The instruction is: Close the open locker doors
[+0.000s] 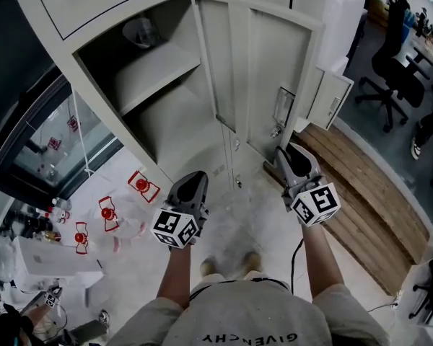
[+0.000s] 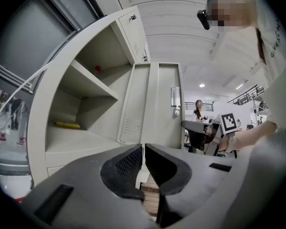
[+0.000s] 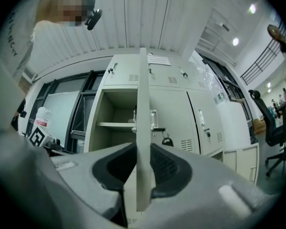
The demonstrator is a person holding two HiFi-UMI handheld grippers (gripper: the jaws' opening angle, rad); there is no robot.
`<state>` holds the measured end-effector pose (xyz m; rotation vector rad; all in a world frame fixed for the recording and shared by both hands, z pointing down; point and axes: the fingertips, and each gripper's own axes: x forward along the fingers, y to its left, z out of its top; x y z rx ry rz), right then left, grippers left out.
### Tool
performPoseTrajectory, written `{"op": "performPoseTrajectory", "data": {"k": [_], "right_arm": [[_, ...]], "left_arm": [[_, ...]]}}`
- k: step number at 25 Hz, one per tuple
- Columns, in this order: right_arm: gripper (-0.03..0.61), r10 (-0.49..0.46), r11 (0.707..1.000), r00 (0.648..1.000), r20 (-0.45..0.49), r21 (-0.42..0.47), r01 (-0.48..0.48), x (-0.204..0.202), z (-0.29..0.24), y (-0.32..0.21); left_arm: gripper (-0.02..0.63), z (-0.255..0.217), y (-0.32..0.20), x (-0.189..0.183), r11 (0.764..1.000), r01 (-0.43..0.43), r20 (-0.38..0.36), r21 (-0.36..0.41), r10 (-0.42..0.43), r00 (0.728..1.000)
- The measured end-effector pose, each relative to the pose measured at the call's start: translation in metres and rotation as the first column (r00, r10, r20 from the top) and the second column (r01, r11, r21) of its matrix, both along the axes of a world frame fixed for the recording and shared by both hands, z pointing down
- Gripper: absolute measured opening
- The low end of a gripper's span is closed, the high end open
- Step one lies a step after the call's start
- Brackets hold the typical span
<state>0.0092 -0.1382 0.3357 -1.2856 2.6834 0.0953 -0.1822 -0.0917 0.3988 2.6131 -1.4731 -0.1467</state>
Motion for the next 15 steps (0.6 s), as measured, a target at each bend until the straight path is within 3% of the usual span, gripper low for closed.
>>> {"op": "performPoseTrajectory", "data": {"k": [15], "right_arm": [[0.08,0.091,0.996,0.996,-0.007,-0.007,-0.091,-0.051,0.002,0.037]], "left_arm": [[0.017,-0.005,0.014,-0.047,0.993,-0.115,0.003,0.009,0.115,0.993]]}}
